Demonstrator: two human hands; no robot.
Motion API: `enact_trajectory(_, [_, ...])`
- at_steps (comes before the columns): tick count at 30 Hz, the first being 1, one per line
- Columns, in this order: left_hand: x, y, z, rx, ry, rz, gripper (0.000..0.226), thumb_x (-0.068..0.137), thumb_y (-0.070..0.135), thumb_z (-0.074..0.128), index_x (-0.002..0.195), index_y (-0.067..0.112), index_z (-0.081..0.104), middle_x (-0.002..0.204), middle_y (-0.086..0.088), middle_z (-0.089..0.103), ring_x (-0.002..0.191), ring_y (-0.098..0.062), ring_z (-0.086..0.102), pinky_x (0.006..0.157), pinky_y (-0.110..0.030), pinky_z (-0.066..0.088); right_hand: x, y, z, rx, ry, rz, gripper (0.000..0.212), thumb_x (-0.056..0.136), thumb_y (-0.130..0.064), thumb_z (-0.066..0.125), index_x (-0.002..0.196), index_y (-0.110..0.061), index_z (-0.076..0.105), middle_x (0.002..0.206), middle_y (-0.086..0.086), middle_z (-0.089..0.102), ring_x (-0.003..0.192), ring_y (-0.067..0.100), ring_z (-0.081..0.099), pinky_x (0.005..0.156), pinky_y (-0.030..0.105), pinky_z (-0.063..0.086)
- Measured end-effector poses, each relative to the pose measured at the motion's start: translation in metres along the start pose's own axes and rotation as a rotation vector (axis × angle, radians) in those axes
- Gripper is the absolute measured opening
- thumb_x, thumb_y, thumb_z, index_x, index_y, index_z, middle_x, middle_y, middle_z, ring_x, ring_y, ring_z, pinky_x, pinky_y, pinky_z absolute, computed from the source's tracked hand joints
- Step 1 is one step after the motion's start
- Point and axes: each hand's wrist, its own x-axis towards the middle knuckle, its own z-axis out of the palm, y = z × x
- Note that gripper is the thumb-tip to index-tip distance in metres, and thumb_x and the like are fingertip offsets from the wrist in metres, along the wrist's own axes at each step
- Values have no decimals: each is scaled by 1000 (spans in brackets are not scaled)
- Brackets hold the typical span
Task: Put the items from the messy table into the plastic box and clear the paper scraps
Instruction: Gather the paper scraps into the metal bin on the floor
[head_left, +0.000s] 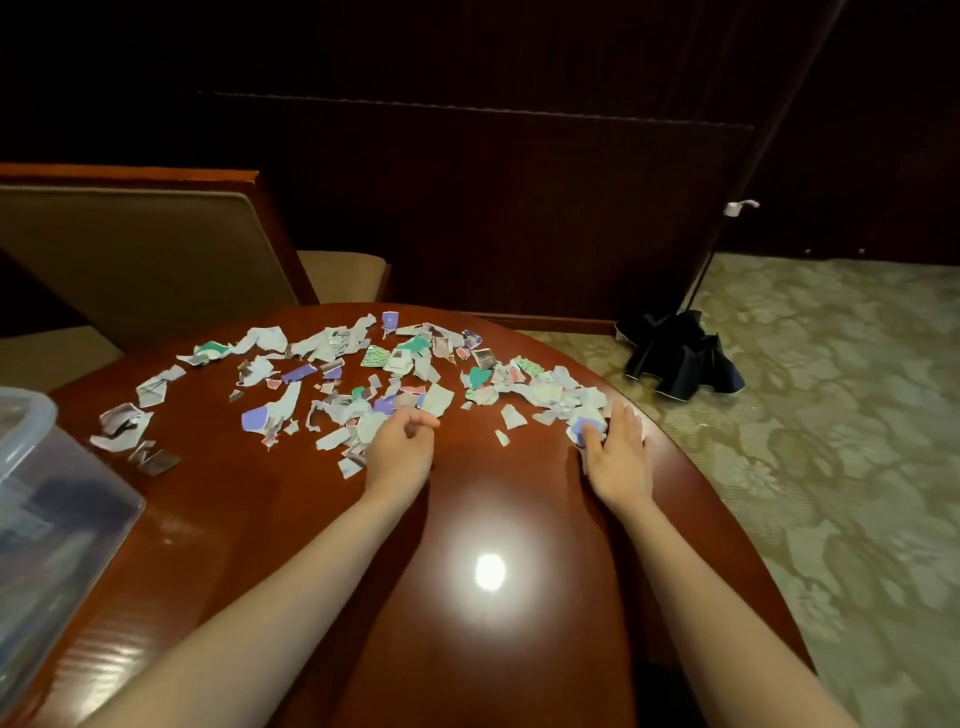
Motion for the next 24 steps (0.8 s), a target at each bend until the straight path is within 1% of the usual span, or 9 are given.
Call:
enact_trajectory(2, [14,-3,-2,64,30,74,17,97,10,43,92,21,55,131,-1,52,99,-14,54,75,-26,50,25,-6,3,18,-4,-28,55,100,-35,29,150,-14,18,158,6,16,147,18,7,118,36,2])
enact_trajectory(4, [27,-4,-6,144,47,167,14,96,11,45,94,21,55,130,-4,50,114,-17,49,84,-28,50,45,-13,6,4,-27,-61,53,100,-39,28,149,-18,22,158,5,16,147,18,6,118,35,0])
enact_trajectory(6, [41,-2,-10,213,61,241,13,96,13,46,101,19,57,130,-6,47,119,-17,45,87,-24,44,61,-21,12,-28,-36,-111,52,99,-42,28,148,-23,27,157,3,19,147,18,8,118,37,0])
enact_trajectory(10, [73,2,-17,413,45,362,28,98,20,40,119,24,58,148,0,34,138,-18,27,112,-35,26,68,-42,28,-112,-113,-302,49,99,-39,33,146,-30,29,157,0,19,147,16,8,118,36,0])
enact_trajectory(13, [93,-4,-17,691,-60,511,37,100,28,34,134,30,48,156,3,22,144,-18,17,116,-40,17,54,-57,39,-179,-230,-518,49,99,-39,33,147,-30,26,158,-3,14,147,13,5,117,30,-3])
enact_trajectory(18, [120,-8,-10,820,-153,559,46,101,36,27,147,32,25,159,1,9,147,-21,5,117,-42,7,16,-76,52,-145,-399,-819,62,86,-50,26,146,-32,29,157,-6,18,146,10,10,115,25,-5])
enact_trajectory(19, [125,-9,-9,847,-167,546,47,101,37,25,148,33,21,160,1,6,147,-22,2,117,-43,5,10,-79,55,-77,-433,-838,61,86,-50,29,144,-31,34,155,-7,22,144,8,16,115,23,0])
enact_trajectory(21, [133,-15,-10,914,-217,491,49,101,41,21,149,35,15,160,1,0,147,-24,-2,117,-46,1,7,-83,59,148,-415,-774,56,83,-51,36,132,-28,52,147,-8,38,135,4,32,111,21,21])
enact_trajectory(24, [130,-33,-14,988,-315,442,51,101,45,19,150,38,7,160,2,-7,147,-23,-7,117,-46,-1,24,-90,63,355,-88,-620,42,79,-43,46,106,-19,69,117,-5,50,112,7,44,96,25,38])
